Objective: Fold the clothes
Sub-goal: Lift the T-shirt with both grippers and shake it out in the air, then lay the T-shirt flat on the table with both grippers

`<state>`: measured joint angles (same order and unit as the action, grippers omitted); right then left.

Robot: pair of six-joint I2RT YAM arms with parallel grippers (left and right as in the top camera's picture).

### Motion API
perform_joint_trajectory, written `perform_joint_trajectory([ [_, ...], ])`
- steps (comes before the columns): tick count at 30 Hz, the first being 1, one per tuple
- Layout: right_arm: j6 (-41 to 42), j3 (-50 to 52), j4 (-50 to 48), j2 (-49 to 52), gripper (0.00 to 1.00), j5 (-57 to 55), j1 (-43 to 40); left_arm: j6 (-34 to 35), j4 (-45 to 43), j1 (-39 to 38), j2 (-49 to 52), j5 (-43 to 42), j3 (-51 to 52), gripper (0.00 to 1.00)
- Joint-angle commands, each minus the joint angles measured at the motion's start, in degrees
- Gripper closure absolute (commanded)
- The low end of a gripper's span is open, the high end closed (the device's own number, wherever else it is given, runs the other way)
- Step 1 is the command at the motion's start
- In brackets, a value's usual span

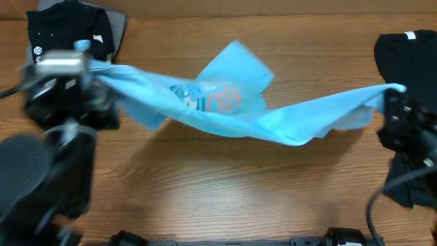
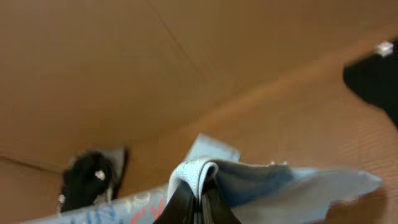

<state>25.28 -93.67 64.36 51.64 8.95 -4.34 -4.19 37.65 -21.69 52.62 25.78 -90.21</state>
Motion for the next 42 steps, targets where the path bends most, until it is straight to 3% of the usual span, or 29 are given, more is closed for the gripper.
perform_joint_trajectory([
  [1,0.1,-8.2,0.5,-0.4,0.96,-3.8,0.1,-0.2,2.3,-1.5,-1.2,5.5,-9.4,0.96],
  [7,0.3,-18.2,-1.0,0.0,0.96,-13.6,0.1,-1.6,1.5,-1.6,-0.3,8.0,-18.1,0.96],
  [11,0.6,-18.9,-6.2,1.3,0.96,-17.5,0.1,-3.1,-0.4,-1.6,3.3,8.9,-18.8,0.96],
  [16,2.1,-18.9,-5.7,7.3,0.96,-17.5,0.1,-3.1,-0.2,-1.6,13.2,10.1,-18.9,0.96],
  [22,3.3,-18.9,-3.1,21.2,0.96,-17.4,0.1,-1.3,-0.2,1.0,29.5,13.6,-19.8,0.96],
  [29,3.3,-18.9,-4.9,38.6,0.96,-16.6,0.1,1.7,-2.6,7.8,47.9,4.9,-19.8,0.96],
  [35,3.3,-18.8,-12.7,51.5,0.96,-16.2,0.1,1.1,-15.3,12.1,63.7,-3.8,-19.8,0.94],
  [37,3.3,-18.8,-15.0,54.8,0.96,-16.2,0.1,1.0,-20.5,12.9,68.4,-7.7,-19.8,0.83],
  [39,3.3,-18.8,-17.3,58.3,0.89,-16.2,0.1,1.0,-25.4,13.4,72.8,-10.3,-19.8,0.5],
  [40,3.3,-18.8,-18.1,59.6,0.75,-16.2,0.1,1.0,-27.5,13.5,74.9,-10.9,-19.8,0.27],
  [42,3.3,-18.8,-18.9,62.1,0.31,-15.9,0.1,1.0,-30.8,13.5,78.4,-10.8,-19.8,0.0],
])
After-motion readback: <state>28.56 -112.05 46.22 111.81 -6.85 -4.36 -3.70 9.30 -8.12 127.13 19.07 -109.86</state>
